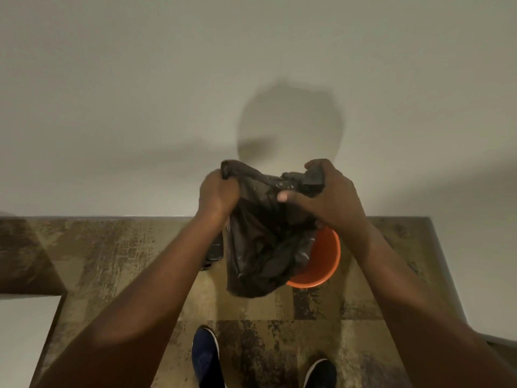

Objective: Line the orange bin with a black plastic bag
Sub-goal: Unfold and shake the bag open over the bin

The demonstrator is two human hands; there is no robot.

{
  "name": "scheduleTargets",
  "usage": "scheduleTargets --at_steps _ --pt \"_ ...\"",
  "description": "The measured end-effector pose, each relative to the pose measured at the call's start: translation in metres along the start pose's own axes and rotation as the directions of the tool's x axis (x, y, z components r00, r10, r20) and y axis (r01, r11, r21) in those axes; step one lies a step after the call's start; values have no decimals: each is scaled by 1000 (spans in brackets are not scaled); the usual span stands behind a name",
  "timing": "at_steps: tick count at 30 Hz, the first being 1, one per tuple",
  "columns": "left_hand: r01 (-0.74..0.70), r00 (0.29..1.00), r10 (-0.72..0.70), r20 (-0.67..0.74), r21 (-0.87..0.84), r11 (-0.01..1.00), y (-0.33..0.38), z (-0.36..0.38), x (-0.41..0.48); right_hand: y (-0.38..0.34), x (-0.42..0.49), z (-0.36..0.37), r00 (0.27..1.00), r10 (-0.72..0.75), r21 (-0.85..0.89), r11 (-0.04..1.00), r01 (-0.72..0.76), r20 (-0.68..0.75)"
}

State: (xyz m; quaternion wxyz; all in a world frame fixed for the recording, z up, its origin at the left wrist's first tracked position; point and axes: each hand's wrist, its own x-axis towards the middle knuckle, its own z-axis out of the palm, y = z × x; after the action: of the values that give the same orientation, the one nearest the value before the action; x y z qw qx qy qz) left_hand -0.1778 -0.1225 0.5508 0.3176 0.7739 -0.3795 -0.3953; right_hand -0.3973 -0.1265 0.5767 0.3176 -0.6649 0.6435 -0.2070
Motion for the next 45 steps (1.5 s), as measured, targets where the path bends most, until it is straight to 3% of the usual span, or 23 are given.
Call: scheduleTargets --at_steps 4,7,9,11,12,13,14,15,16,17,18,20,24,27,29,32,34,35,36,38,40,42,45 --pt "-111 993 116 -23 149 983 38 -24 1 15 13 -33 973 75 -569 820 63 216" --pt "-229 956 273 -103 315 921 82 -45 -6 -4 19 -66 990 138 -596 797 -98 22" --pt "-454 771 535 -346 291 842 113 -65 -16 -22 19 -94 948 -26 -341 936 -88 -316" --pt "-783 427 715 -553 169 598 127 -77 -34 -42 0 -110 681 -233 -135 972 194 -694" --pt "-878 322 731 -602 100 468 121 -75 -43 -48 -12 -105 532 -302 -127 932 339 -791" --pt "-903 343 716 -608 -4 429 106 -66 -51 -44 -23 -90 469 -338 -132 899 417 -816" --pt "-864 474 691 -546 -138 483 81 -51 -57 -35 -33 -70 528 -324 -84 900 428 -785" --pt "-775 618 670 -412 -171 609 52 -34 -61 -24 -41 -49 712 -238 19 943 333 -661" --pt "-683 716 666 -210 -16 730 18 -17 -61 -11 -48 -28 915 -54 101 990 102 -399" --pt "-569 816 578 13 197 799 -20 -1 -59 7 -54 -8 980 181 92 981 -174 -81" --pt "-442 897 413 160 358 822 -53 11 -55 25 -59 8 918 366 -19 930 -368 153" --pt "-220 968 140 207 438 872 -94 19 -49 56 -61 23 879 393 -206 915 -346 270" --pt "71 992 -89 85 197 978 -94 17 -32 76 -40 11 927 367 -127 925 -357 70" --pt "296 954 -301 15 -228 927 -49 10 -17 54 -27 -12 848 509 383 761 -523 147" --pt "344 923 -383 22 -491 801 -6 -4 -12 34 -12 -33 870 476 650 621 -437 129" --pt "33 962 -191 -194 -613 790 50 -25 -16 0 1 -61 876 479 854 477 -205 -57" --pt "-312 899 101 -427 -462 830 65 -37 -36 -12 -11 -69 798 328 659 744 110 -505" --pt "-498 813 299 -500 -330 802 61 -38 -47 -17 -26 -69 718 131 434 864 256 -684" --pt "-633 722 466 -511 -215 744 48 -33 -56 -11 -39 -60 678 -67 243 904 352 -732" --pt "-656 720 588 -368 -83 751 4 -11 -69 20 -66 -21 797 -255 80 932 353 -547" --pt "-474 854 507 -114 227 851 -51 12 -75 47 -85 17 987 -71 120 989 89 -147" --pt "-389 920 376 111 382 838 -103 24 -74 74 -97 40 962 210 49 974 -222 172" --pt "-230 973 224 54 281 932 -124 23 -62 103 -88 47 910 400 169 894 -414 109"
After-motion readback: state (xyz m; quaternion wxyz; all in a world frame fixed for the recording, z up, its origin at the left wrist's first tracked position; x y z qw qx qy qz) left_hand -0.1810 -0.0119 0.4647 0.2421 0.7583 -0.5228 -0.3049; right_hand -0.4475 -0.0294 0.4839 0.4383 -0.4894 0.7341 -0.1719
